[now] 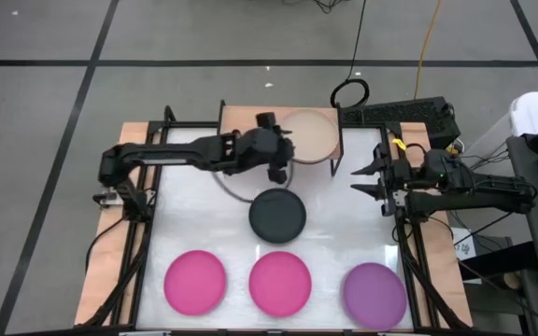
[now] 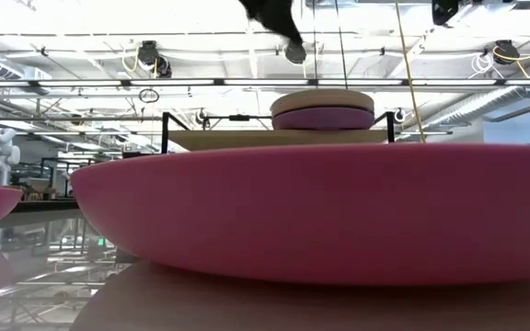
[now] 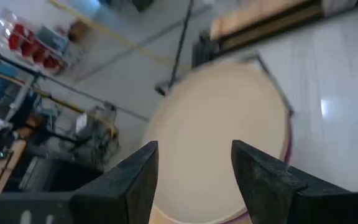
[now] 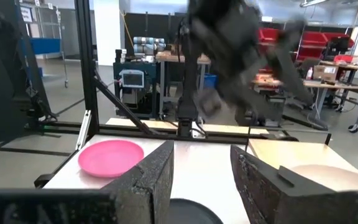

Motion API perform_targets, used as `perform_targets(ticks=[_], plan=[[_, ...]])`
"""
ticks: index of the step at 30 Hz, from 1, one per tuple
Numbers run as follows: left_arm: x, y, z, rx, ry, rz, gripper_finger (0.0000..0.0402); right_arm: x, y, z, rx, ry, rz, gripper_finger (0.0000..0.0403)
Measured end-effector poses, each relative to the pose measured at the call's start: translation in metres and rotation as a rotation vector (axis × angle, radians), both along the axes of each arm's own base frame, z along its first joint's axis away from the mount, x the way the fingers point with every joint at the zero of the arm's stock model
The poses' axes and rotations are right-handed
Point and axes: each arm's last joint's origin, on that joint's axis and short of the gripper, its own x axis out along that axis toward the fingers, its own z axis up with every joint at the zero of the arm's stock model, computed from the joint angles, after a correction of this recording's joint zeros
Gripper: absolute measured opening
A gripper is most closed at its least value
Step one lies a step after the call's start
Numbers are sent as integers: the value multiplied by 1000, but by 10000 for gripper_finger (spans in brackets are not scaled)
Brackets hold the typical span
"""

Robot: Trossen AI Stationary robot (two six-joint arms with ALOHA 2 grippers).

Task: Place and stack plates onto a shelf
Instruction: Put the violet plate on the shelf

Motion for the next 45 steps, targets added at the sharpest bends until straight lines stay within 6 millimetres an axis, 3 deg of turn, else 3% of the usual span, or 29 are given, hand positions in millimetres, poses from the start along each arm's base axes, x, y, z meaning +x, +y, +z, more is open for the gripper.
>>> perform_targets(ticks=[5,9,13,18,26,33,40,45], plan=[[-41,-30,45,-72,-125,-37,209,0,0,-4,4,44,1,139],[-75,-57,53,-166,-122,-65,209,-1,0,-11,41,119,0,139],[-96,-84,34,-205,-134,-45,209,0,0,-12,60,128,-6,139],[-111,-108,-22,-211,-219,-56,209,8,-1,-4,72,45,-25,139],[-134,-114,-80,-204,-504,-159,209,39,-3,-12,92,251,-23,139],[-154,-105,-83,-226,-630,-154,209,61,0,-43,147,542,104,139],[-159,-104,-80,-255,-652,-153,209,49,14,-80,277,992,126,139],[-159,-104,-81,-263,-653,-152,209,43,33,-88,349,1145,240,139]])
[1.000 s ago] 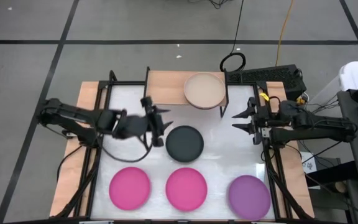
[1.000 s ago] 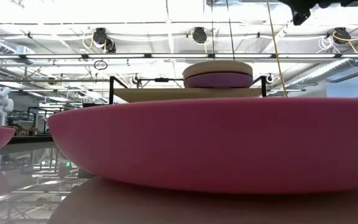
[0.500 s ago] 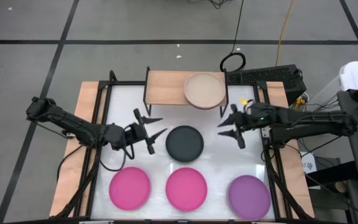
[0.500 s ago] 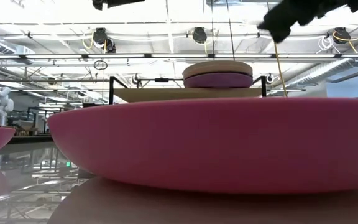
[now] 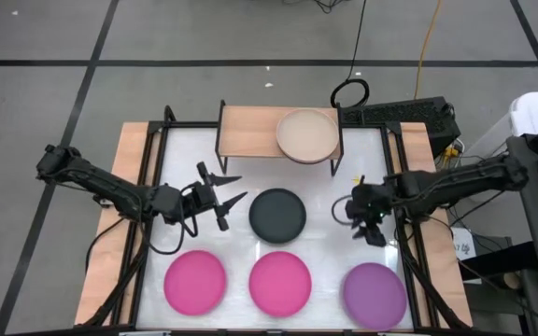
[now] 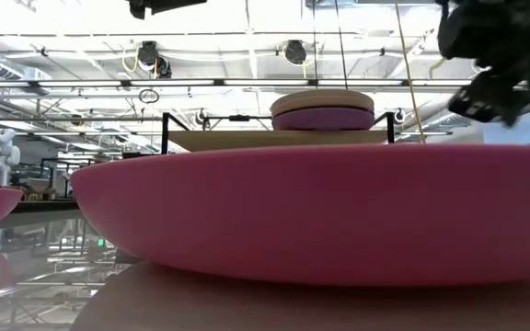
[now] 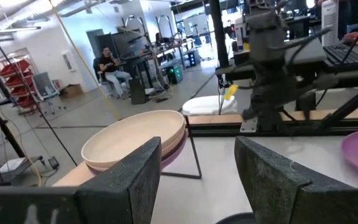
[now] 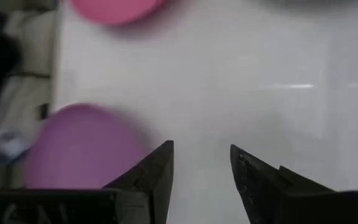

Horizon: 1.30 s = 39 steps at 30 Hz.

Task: Place and stack plates onto a shelf
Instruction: Put the violet plate on the shelf

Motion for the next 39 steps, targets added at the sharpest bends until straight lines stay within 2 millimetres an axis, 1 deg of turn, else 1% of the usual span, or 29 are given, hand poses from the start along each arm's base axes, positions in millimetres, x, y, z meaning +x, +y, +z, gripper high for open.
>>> perform_targets(ticks=[5,9,14,18,21,29,32,35,37,39], plan=[[0,0,0,-24,-8,-1,209,5,26,0,91,-5,83,139],[0,0,-1,-32,0,-5,209,13,47,-4,100,-19,95,139],[0,0,-2,-36,5,-6,209,16,73,-20,37,34,147,139],[0,0,-2,-36,5,-7,209,16,86,-37,-15,116,173,139],[0,0,-2,-40,4,-8,209,17,91,-46,-47,156,191,139],[0,0,-4,-49,20,-7,209,21,94,-65,-118,229,205,139],[0,0,-5,-47,25,-7,209,22,95,-71,-131,257,206,133],[1,1,-5,-45,26,-4,209,23,95,-73,-135,265,211,110],[1,2,-5,-45,26,1,209,22,94,-73,-139,267,214,80],[1,4,-5,-47,25,10,209,22,91,-71,-139,268,217,38]])
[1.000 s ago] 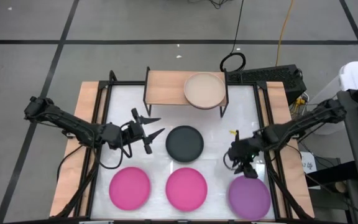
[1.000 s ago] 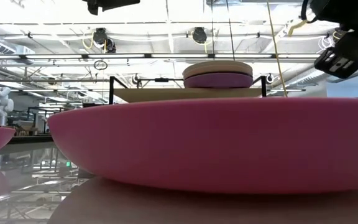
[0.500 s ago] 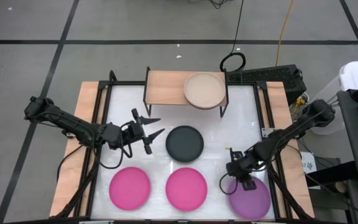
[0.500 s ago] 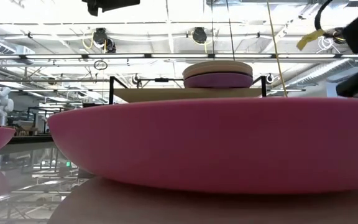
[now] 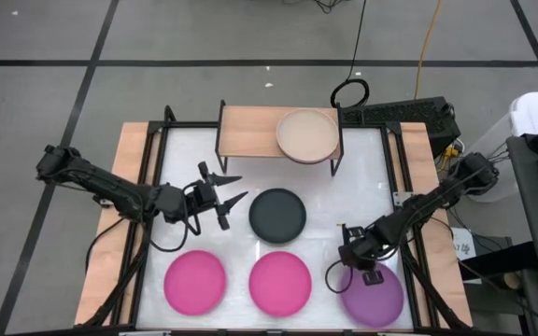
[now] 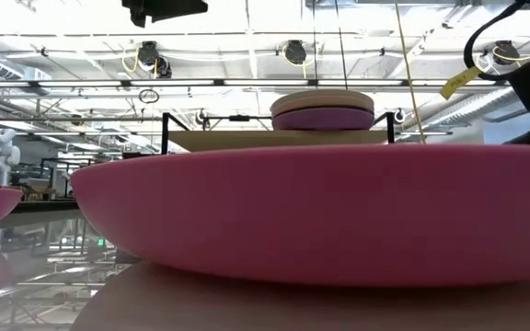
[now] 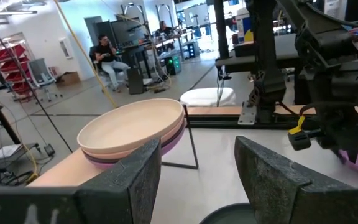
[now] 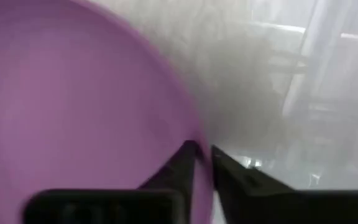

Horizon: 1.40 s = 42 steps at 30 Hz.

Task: Place and stack plates onto a shelf
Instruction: Put the violet plate on the shelf

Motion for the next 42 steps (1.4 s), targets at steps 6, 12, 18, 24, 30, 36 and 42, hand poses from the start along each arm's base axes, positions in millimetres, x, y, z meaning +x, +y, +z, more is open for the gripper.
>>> perform_targets(ticks=[6,12,18,24,30,36,42], plan=[[1,4,0,4,2,16,209,-6,-10,19,33,-52,-31,4],[1,4,0,4,2,16,209,-10,-31,67,-33,-237,-114,2],[1,6,0,-14,-5,24,209,-6,-65,131,-220,-663,-291,1],[2,11,0,-85,-37,46,209,-5,-109,184,-416,-990,-553,1],[3,16,1,-114,-57,67,209,-1,-151,216,-537,-1142,-675,1],[4,20,1,-116,-59,84,209,15,-202,220,-662,-1097,-777,0],[4,20,1,-116,-59,83,209,24,-264,213,-490,-996,-885,0]])
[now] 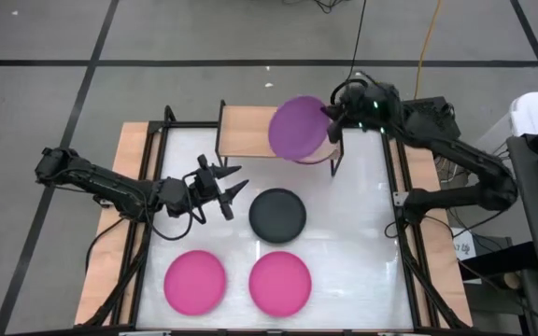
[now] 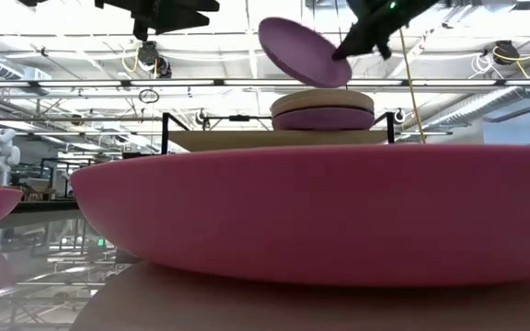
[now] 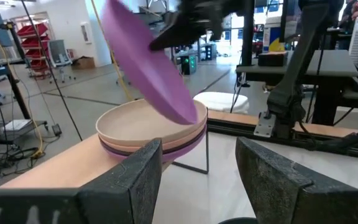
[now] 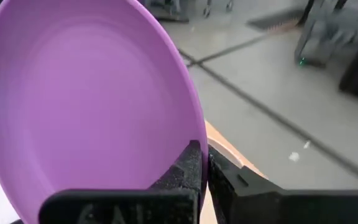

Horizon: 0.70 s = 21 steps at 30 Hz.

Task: Place and stack plates onto a shelf
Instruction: Put the violet plate on the shelf

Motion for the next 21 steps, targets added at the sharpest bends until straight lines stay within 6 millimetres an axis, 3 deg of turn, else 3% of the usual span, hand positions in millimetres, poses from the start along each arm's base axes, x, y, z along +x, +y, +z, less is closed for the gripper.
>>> perform_targets(ticks=[4,7,21], plan=[[0,0,0,1,2,1,209,0,-33,-8,114,24,-32,0],[0,0,0,2,5,0,209,-2,-47,-15,174,28,-11,0],[0,0,-1,22,18,0,209,-8,-46,-3,149,-46,-3,0]])
